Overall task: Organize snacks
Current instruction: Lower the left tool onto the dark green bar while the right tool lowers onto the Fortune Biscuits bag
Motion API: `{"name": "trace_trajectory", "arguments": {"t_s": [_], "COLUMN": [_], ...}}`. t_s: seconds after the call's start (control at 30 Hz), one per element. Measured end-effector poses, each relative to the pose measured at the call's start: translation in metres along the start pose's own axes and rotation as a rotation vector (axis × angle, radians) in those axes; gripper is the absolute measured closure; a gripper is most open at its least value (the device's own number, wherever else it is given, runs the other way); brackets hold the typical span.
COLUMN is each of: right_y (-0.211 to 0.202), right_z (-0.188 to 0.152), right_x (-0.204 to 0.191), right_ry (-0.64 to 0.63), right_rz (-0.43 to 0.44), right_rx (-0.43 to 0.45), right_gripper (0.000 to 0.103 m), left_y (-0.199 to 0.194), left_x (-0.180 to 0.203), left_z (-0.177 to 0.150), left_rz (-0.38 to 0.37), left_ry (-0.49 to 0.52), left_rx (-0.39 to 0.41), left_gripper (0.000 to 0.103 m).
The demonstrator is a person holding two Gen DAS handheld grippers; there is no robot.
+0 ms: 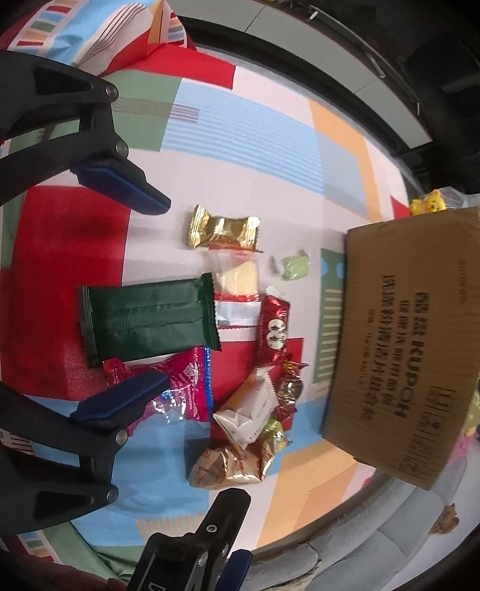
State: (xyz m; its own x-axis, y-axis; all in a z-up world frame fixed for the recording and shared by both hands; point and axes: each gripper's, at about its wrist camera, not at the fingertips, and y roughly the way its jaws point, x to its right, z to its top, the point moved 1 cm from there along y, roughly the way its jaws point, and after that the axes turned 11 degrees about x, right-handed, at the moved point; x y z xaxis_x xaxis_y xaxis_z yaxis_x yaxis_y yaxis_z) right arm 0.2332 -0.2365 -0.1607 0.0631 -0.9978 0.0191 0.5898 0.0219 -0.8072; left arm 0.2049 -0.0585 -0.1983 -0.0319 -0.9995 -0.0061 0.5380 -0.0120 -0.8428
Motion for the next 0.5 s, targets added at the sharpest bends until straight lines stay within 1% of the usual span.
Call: {"name": "trace_trajectory", "arguments": {"t_s": [0.27,0.47,0.5], "right_y": [0.021,0.041,0.045], "right_z": [-0.001,-0.001,-0.001], "right_x": [0.0,-0.001,-0.001], "right_ry": [0.02,0.024,0.026], "right_rz": [0.014,0.025,0.027], "right_rx": [-0.034,-0.084,-0.094], "right_gripper": [0.002,0.012,0.015], "left_y": [0.015,0.023,0.024], "left_x": [0.003,0.012,0.013], "left_z": [-0.004,-0.007,-0.007], "left_rz": [-0.007,-0.008,-0.007], "left_ry": [-0.003,0.025,0.026], "left_rx": [-0.039,-0.061,-0.065], "left_gripper": [0.02,0.025,0.027]}}
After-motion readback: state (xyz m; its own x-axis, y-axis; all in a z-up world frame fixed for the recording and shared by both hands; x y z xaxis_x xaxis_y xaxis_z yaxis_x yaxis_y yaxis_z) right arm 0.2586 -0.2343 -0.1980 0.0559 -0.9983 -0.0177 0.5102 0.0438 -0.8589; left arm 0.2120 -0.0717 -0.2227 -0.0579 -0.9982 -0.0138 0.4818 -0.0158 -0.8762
